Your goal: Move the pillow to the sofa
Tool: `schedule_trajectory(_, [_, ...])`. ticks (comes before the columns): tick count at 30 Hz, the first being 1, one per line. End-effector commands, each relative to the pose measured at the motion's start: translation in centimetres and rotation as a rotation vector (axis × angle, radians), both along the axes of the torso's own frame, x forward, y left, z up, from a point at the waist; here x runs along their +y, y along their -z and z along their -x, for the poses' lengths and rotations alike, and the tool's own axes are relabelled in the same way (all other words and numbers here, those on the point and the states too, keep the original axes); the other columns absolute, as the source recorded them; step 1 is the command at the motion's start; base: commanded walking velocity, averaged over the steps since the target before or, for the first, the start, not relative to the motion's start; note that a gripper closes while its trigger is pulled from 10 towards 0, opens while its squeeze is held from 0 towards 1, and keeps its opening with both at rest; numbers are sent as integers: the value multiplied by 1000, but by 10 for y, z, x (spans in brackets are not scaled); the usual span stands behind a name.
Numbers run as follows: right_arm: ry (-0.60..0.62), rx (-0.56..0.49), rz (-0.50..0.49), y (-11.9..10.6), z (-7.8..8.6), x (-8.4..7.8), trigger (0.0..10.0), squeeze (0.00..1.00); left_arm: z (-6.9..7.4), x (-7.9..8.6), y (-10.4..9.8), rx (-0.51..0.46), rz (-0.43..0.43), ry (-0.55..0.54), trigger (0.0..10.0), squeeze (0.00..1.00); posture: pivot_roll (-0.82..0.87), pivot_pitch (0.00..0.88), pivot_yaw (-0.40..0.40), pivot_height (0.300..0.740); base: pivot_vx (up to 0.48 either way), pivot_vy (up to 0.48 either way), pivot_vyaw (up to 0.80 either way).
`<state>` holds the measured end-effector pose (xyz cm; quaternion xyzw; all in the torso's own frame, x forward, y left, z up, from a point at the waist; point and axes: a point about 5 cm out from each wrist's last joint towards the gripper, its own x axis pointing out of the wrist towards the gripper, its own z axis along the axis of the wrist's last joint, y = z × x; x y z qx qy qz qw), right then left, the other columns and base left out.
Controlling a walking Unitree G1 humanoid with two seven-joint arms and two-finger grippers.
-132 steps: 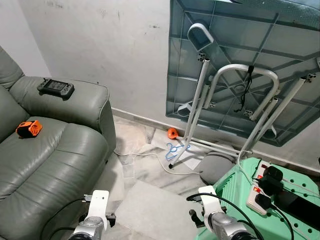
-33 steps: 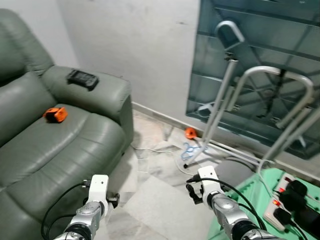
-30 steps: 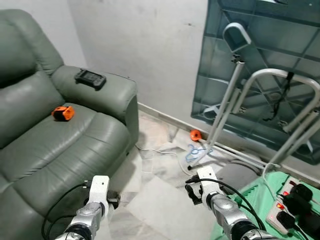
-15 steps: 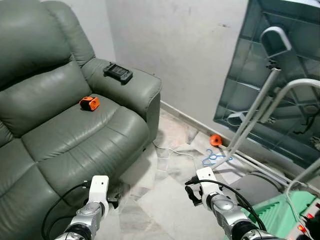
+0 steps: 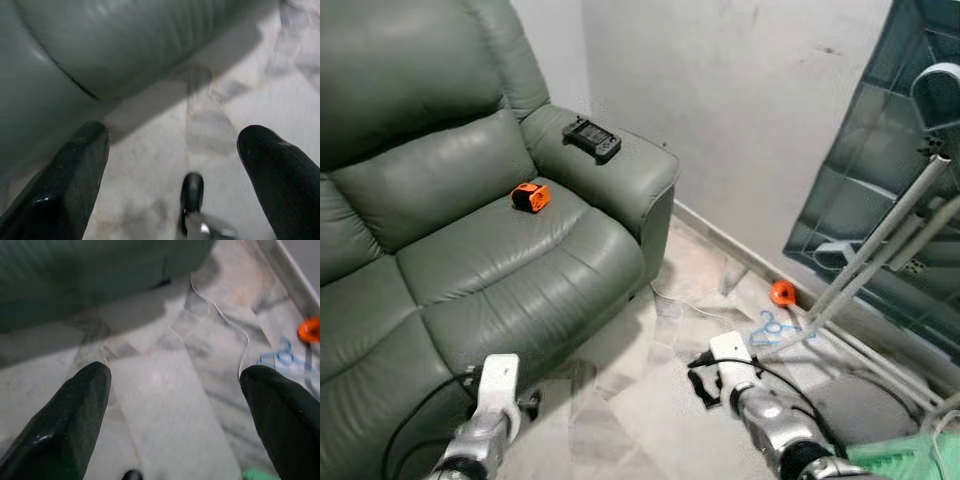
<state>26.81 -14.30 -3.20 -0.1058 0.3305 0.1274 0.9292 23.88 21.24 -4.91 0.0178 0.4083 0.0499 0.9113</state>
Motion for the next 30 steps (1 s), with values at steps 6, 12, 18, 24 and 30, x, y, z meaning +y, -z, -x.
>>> schedule_trajectory(6, [2,0,17,0,-1,-1,10000,0,7,6,3,15,-8,-37,10000,0,-112,0,-4,740,0,0,800])
schedule_trajectory(12, [3,-3,19,-1,-2,-2,10000,0,10,9,5,27,-22,-41,10000,0,-113,0,-4,740,0,0,800])
schedule_trajectory(18, [3,-4,22,-1,-2,-2,10000,0,14,13,7,44,-35,-49,10000,0,-115,0,-4,740,0,0,800])
schedule_trajectory(24, [20,-6,2,-2,-2,-2,10000,0,17,13,8,52,-37,-52,10000,0,-114,0,-4,740,0,0,400])
schedule_trajectory(30, [20,-6,1,-2,-2,-2,10000,0,19,14,9,62,-44,-53,10000,0,-114,0,-2,740,0,0,0])
